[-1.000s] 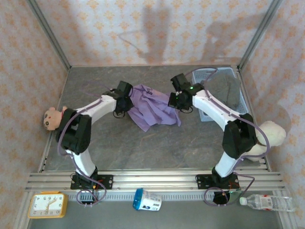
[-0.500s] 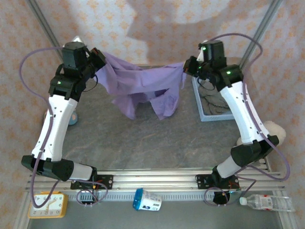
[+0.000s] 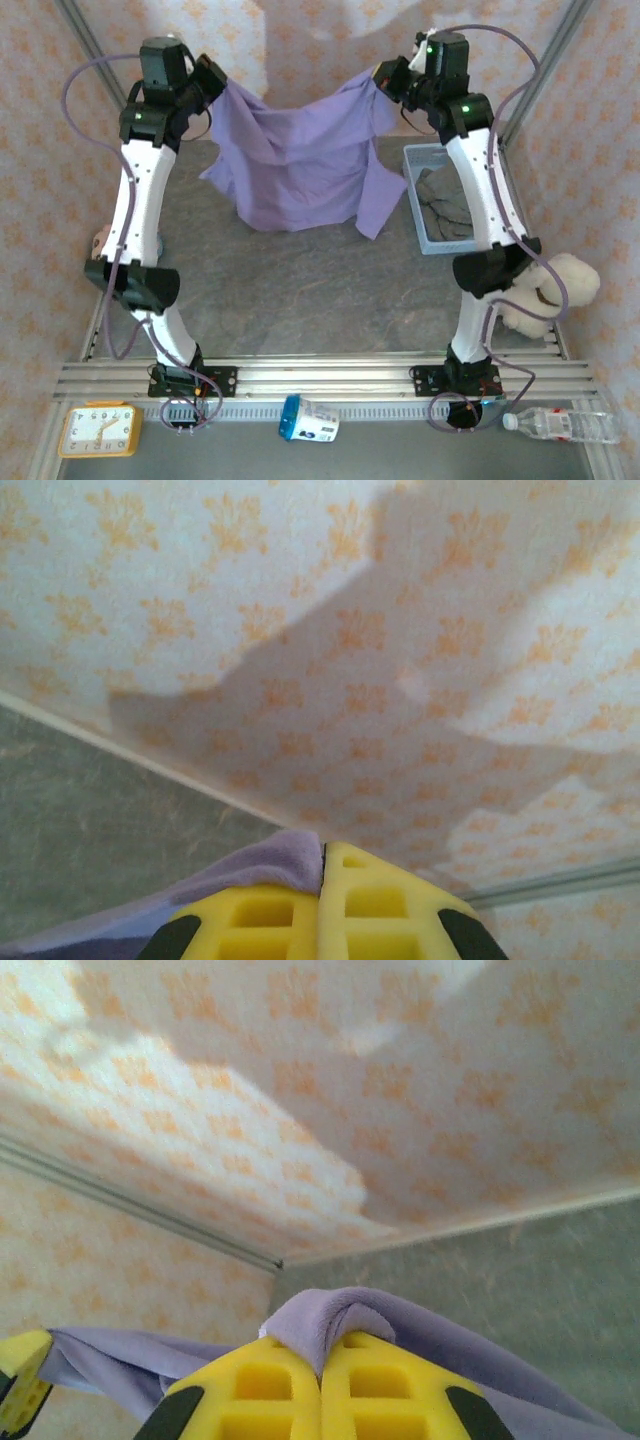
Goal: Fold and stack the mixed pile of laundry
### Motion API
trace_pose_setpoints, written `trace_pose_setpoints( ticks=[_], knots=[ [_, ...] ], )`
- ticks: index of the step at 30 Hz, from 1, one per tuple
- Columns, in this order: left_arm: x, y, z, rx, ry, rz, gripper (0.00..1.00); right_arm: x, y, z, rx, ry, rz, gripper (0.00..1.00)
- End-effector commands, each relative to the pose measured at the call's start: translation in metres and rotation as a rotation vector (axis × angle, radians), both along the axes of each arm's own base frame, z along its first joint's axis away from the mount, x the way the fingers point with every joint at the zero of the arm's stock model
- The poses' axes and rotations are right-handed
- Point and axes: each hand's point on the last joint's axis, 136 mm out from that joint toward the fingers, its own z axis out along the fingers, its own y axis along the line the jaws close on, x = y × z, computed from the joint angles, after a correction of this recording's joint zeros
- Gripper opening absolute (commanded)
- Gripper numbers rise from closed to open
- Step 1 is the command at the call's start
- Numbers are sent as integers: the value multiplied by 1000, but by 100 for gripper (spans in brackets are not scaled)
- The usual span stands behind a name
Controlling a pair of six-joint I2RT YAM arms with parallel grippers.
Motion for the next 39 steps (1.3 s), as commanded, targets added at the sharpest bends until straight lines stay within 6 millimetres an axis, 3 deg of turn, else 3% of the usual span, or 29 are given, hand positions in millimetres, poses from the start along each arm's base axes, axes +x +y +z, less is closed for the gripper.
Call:
trace_pose_setpoints(
  ticks=[1,3,5,7,9,12,15,17,18,20,21,23,27,32,36,39],
  knots=[
    [-31,5,91,-25,-212,-30,0,-25,-7,99,127,-245,36,0],
    [-37,10,112,-42,-272,-28,0,-34,-8,116,137,-292,53,0],
    [-41,9,121,-76,-297,-52,0,-45,-8,118,126,-285,74,0],
    [-47,2,113,-79,-260,-88,0,-56,-5,107,104,-237,115,0],
    [-49,-2,83,-87,-162,-108,0,-67,-1,82,79,-139,150,0],
    [-62,-1,6,-105,4,-92,0,-90,0,23,36,51,170,0],
    [-93,13,-89,-109,157,4,0,-122,-2,-54,16,239,141,0],
    [-122,25,-161,-76,313,75,0,-150,-5,-121,35,404,115,0],
    [-135,29,-190,-58,384,96,9,-164,-5,-148,32,473,107,7],
    [-158,35,-242,-30,522,126,55,-197,-5,-212,-14,627,118,38],
    [-165,36,-258,-31,568,134,69,-208,-7,-231,-41,676,123,47],
    [-170,33,-278,-53,619,132,77,-217,-20,-260,-144,721,102,53],
    [-159,15,-286,-122,607,115,78,-192,-44,-268,-327,669,1,53],
    [-153,-28,-302,-60,663,49,78,-142,-22,-277,-306,614,8,52],
    [-165,-54,-344,-92,780,33,77,-102,-13,-304,-334,632,-20,49],
    [-185,-56,-369,-99,859,47,77,-73,-5,-322,-372,644,-10,48]
  ],
)
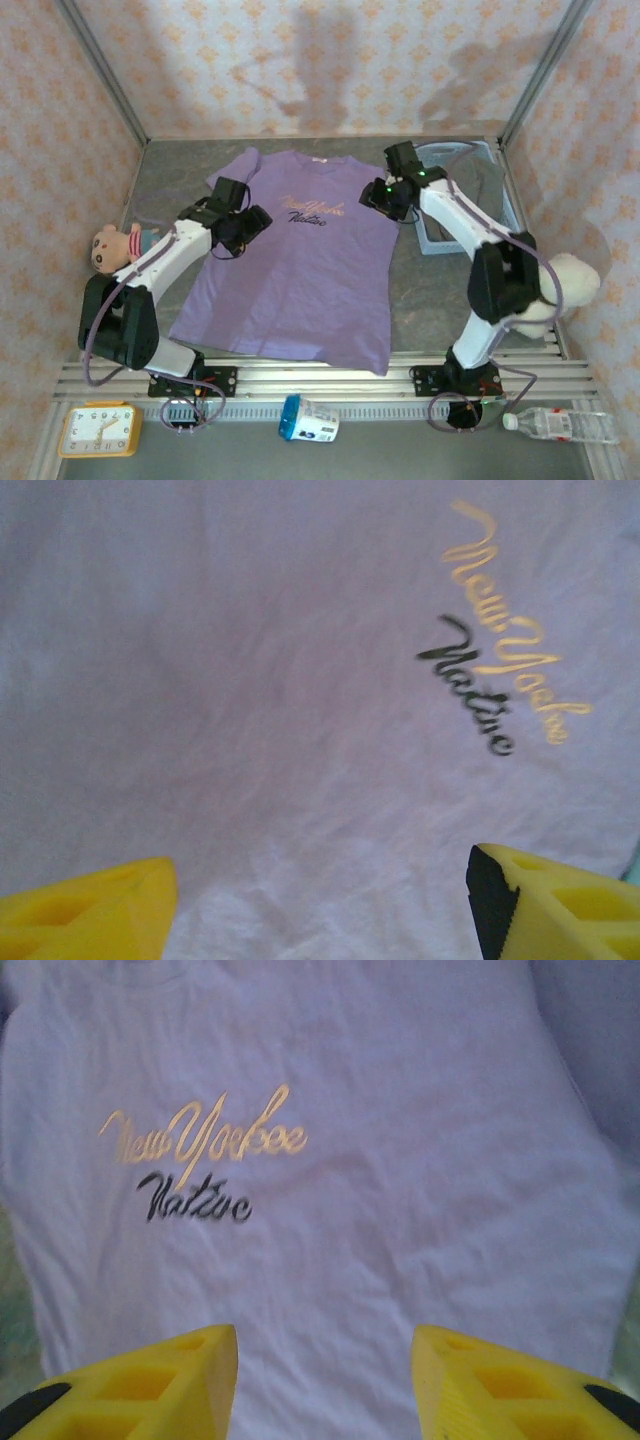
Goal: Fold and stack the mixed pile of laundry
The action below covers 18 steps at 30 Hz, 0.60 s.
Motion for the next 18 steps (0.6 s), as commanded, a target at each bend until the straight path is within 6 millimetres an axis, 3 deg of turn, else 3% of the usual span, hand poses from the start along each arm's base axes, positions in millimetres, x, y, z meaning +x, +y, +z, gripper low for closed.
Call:
trace_pose_setpoints(
  ticks=[1,5,10,13,18],
  knots=[
    [-23,7,-23,9,93,61,76,35,5,-13,-63,-43,11,48],
    [-47,15,-39,51,166,54,76,66,15,-45,-87,-18,23,46],
    [-67,21,-68,65,248,83,74,82,7,-93,-171,74,-18,42],
    [-72,30,-82,103,280,113,72,80,-11,-112,-216,130,-71,40],
    [-62,60,-99,216,332,147,70,57,-40,-118,-205,180,-135,40]
  ],
)
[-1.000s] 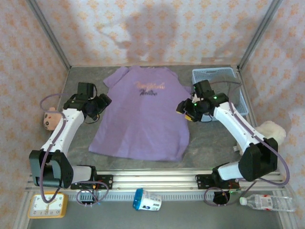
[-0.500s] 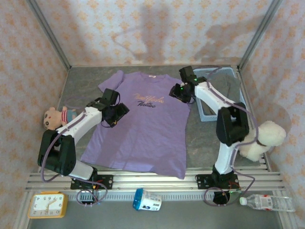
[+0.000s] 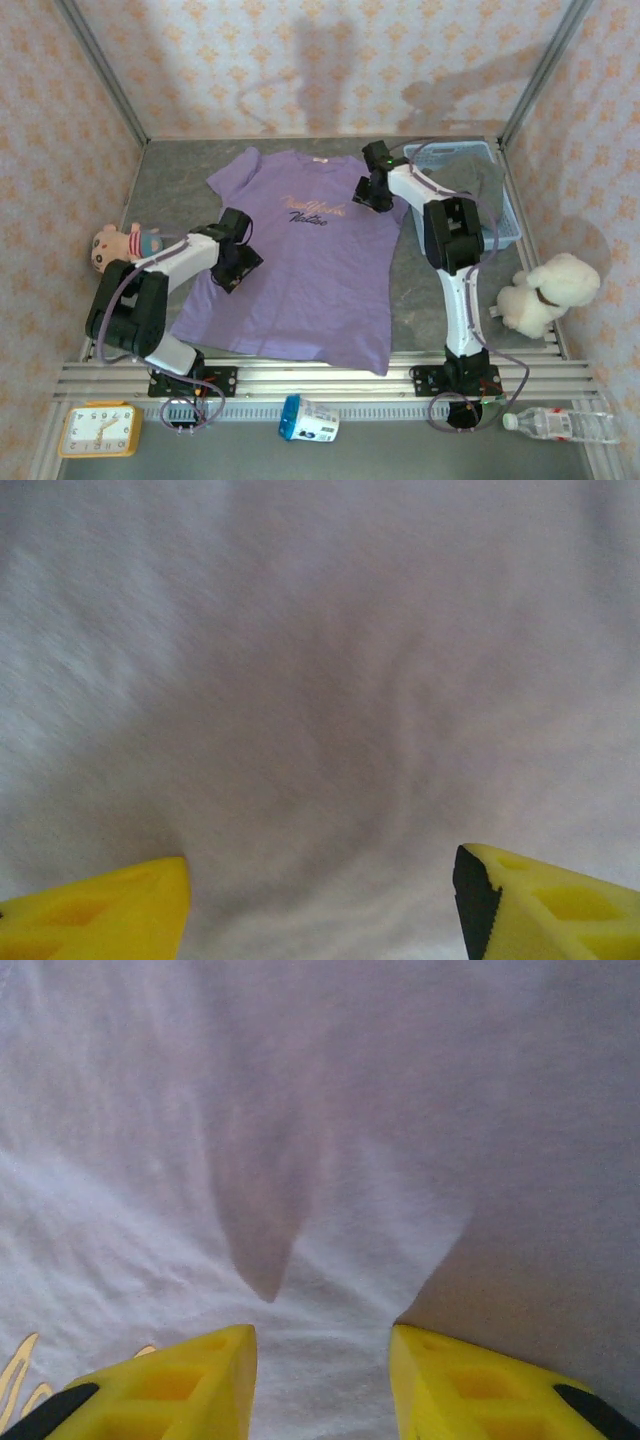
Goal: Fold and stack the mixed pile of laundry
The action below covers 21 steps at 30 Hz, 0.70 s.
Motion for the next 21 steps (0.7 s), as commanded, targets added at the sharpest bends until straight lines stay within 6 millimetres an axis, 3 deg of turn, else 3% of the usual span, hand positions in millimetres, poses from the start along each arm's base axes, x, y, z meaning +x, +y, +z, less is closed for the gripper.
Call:
trace_pose_setpoints(
  ticks=[1,7,13,18,21],
  knots=[
    [11,33,-8,120,35,43,69,-32,-37,-8,-56,83,-77,40],
    [65,66,-8,167,40,58,67,-107,-35,-17,-6,169,-67,40],
    [140,67,-14,144,59,-44,67,-176,-17,-13,35,258,-12,40],
    [204,58,3,110,-7,-116,67,-194,10,44,154,278,122,43],
    [228,53,29,99,-60,-150,72,-181,29,85,252,202,179,47]
  ],
)
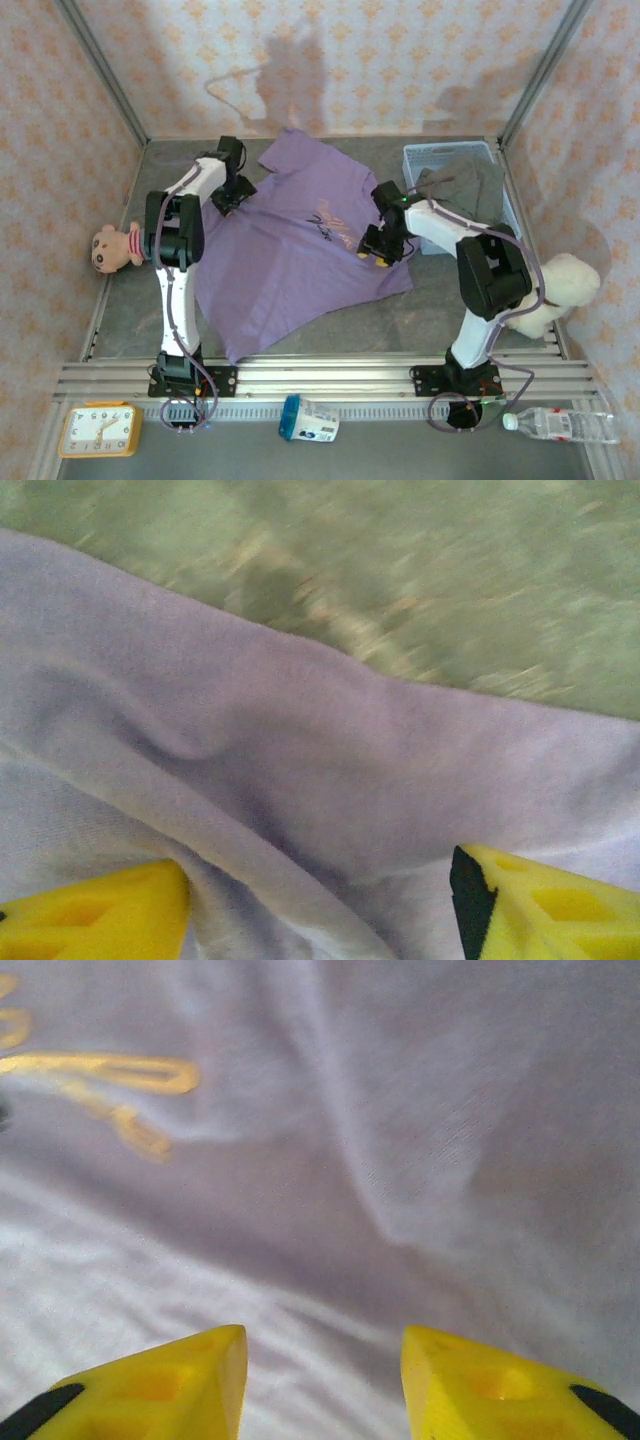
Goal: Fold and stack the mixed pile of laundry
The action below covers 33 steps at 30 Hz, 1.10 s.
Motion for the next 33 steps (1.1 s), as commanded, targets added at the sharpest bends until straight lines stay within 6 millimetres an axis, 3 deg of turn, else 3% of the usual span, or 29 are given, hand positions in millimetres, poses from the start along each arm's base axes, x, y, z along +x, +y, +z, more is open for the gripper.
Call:
trace_pose_setpoints(
  ticks=[1,4,6,8,10,12,16,21,25,30,33],
  knots=[
    [-1,-4,28,-11,25,-81,74,14,19,62,121,-96,55,47],
    [-3,-9,64,-7,-26,-127,77,49,8,71,44,-184,40,48],
    [-16,-18,83,-10,-57,-154,78,78,-1,69,-8,-223,12,48],
    [-38,-28,87,-25,-64,-159,79,106,-9,64,-46,-261,-23,47],
    [-61,-43,83,-89,-85,-135,79,131,-16,59,-70,-288,-65,47],
    [-94,-62,66,-172,-78,-83,79,153,-17,47,-69,-286,-86,47],
    [-146,-84,33,-213,-65,11,79,173,-7,27,-72,-258,-65,46],
    [-189,-86,5,-193,-8,60,79,175,-11,-10,-123,-212,-63,46],
    [-203,-80,-13,-160,58,61,79,160,-32,-38,-206,-137,-103,45],
    [-205,-44,-26,-85,141,71,79,115,-59,-53,-260,-75,-161,45],
    [-196,-17,-27,-46,180,41,79,78,-59,-56,-226,-48,-177,45]
  ],
)
